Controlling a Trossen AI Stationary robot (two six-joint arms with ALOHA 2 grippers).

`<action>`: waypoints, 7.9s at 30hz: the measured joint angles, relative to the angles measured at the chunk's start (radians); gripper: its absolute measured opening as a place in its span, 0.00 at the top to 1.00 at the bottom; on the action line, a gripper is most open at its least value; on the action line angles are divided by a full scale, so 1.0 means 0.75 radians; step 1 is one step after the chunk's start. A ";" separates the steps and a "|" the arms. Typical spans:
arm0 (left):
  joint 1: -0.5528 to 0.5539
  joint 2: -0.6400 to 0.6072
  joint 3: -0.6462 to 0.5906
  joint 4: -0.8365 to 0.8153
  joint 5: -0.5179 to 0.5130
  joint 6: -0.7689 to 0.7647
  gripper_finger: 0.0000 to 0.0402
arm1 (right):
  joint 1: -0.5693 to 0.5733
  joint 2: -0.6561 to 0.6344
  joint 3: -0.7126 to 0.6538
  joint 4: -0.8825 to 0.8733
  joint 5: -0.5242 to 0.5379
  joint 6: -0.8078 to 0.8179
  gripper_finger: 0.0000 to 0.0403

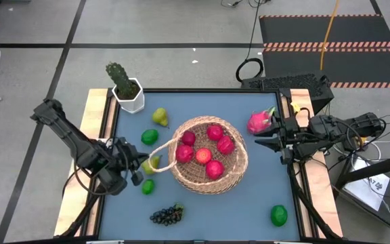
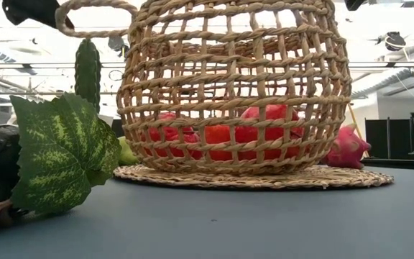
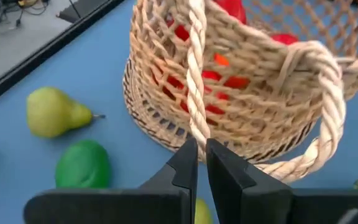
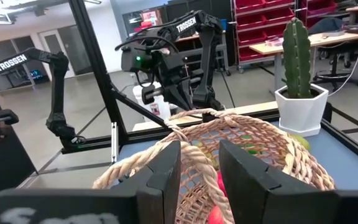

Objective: Build produce basket
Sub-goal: Put the bottom light green pear into the brown basket

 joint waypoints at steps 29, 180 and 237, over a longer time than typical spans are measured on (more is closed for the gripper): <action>-0.006 -0.066 0.045 0.287 -0.357 0.420 0.80 | -0.005 0.045 0.001 -0.503 0.789 0.181 0.75; 0.517 0.594 -0.150 -0.028 0.561 -0.246 0.35 | -0.535 0.313 0.000 -0.884 0.207 0.446 0.75; 0.539 0.592 -0.167 0.035 0.835 0.455 0.35 | -0.534 0.314 0.000 -0.888 0.167 0.384 0.75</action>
